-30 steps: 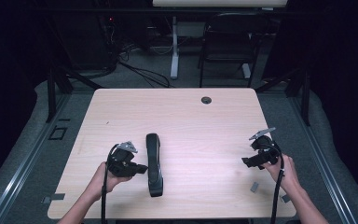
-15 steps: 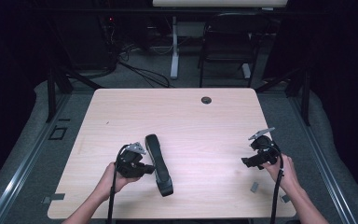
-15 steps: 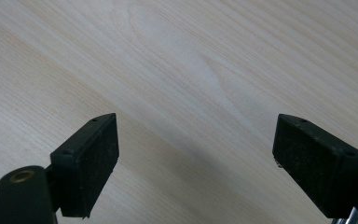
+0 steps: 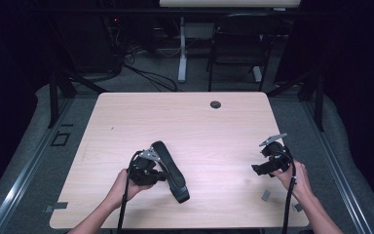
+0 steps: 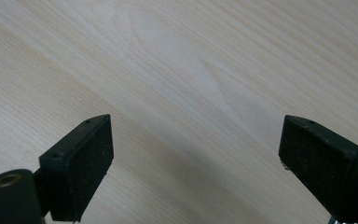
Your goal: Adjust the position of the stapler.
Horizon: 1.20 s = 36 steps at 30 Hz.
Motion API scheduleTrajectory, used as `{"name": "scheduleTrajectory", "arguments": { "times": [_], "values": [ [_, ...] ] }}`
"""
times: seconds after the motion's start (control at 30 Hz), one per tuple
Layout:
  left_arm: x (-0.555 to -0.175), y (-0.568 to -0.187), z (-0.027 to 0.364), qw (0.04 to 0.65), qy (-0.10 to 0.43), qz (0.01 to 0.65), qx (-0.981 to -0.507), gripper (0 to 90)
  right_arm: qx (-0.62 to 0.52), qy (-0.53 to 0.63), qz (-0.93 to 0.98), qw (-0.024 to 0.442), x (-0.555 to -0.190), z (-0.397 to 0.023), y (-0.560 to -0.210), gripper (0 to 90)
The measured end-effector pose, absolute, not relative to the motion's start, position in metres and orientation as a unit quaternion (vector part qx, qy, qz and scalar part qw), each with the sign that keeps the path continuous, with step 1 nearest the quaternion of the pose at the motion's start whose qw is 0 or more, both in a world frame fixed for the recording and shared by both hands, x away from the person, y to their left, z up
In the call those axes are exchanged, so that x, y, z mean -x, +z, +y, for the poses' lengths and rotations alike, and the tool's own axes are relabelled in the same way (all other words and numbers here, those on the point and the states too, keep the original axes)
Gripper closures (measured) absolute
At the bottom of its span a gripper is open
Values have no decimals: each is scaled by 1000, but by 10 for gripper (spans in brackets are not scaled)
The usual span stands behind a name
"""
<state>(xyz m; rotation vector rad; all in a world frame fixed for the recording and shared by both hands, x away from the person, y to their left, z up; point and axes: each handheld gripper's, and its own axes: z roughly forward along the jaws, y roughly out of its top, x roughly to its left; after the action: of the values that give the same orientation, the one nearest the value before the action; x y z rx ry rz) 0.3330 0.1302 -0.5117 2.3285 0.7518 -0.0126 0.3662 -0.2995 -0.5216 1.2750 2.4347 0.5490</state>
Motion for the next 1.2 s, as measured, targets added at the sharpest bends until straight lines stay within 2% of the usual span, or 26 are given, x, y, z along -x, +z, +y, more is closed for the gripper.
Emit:
{"name": "scheduleTrajectory", "arguments": {
  "times": [0.1, 0.17, 0.37, 0.73, 1.2],
  "values": [
    [-333, -514, 125, 332, -3, 285, -899, 896, -447, 188, 857, 172, -366, -299, -521, 62],
    [-333, -516, 121, 327, 3, 282, -902, 896, -446, 186, 858, 174, -366, -298, -522, 0],
    [-333, -518, 114, 333, 12, 283, -899, 895, -440, 200, 858, 172, -365, -297, -519, 0],
    [-336, -520, 103, 341, 15, 281, -897, 894, -434, 225, 857, 164, -363, -289, -513, 42],
    [-347, -521, 85, 342, 3, 269, -901, 864, -398, 257, 871, 129, -363, -265, -504, 106]
  ]
}}
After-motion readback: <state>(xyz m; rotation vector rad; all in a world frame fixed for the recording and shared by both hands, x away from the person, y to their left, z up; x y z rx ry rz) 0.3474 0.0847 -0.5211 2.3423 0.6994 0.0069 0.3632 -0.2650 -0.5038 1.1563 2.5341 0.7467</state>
